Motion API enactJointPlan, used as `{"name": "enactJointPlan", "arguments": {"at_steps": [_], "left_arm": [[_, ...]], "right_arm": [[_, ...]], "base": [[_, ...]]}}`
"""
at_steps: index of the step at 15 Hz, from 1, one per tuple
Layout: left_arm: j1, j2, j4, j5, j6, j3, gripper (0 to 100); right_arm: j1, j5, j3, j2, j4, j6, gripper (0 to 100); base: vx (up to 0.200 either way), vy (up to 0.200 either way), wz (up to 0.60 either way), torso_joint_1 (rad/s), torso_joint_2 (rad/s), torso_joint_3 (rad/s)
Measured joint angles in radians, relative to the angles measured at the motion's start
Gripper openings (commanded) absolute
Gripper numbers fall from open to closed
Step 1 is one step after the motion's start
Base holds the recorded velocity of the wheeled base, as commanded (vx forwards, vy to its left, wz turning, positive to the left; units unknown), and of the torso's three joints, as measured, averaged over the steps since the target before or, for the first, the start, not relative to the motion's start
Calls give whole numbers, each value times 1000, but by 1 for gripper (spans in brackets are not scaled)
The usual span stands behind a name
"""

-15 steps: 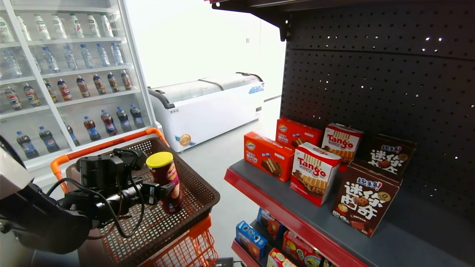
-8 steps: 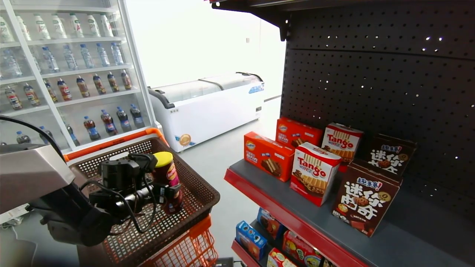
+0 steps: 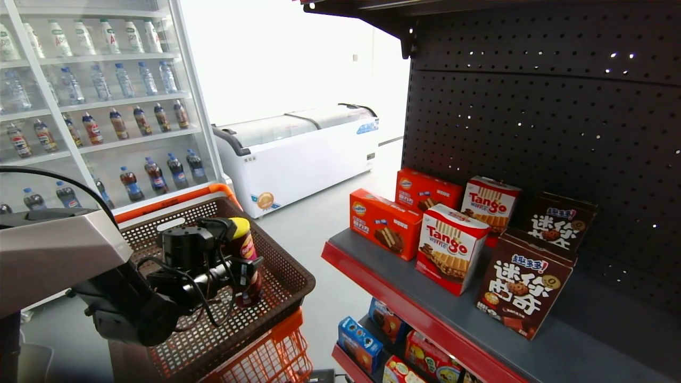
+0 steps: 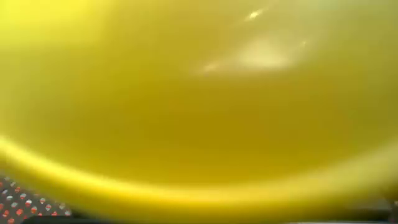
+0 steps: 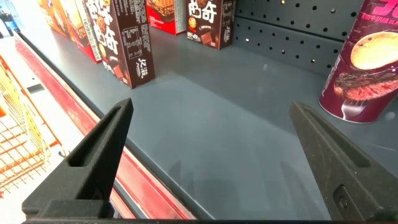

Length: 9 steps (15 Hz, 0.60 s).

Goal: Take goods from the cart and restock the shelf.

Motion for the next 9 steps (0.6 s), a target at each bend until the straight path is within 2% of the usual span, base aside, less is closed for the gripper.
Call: {"name": "enactJointPlan", "arguments": {"at_steps": [1, 3, 4, 9], "left_arm": [[-5, 3, -1, 9, 1, -1, 0], [-20, 4, -1, 74, 1, 6, 0], [-24, 4, -2, 87, 1, 10, 0], [-37, -73, 66, 99, -3, 6, 0]], "right_arm": [[0, 0, 0, 0, 0, 0, 100], [0, 0, 0, 0, 0, 0, 100], [0, 0, 0, 0, 0, 0, 100], [0, 0, 0, 0, 0, 0, 100]], "base": [[0, 0, 0, 0, 0, 0], [0, 0, 0, 0, 0, 0], [0, 0, 0, 0, 0, 0], [0, 0, 0, 0, 0, 0]]}}
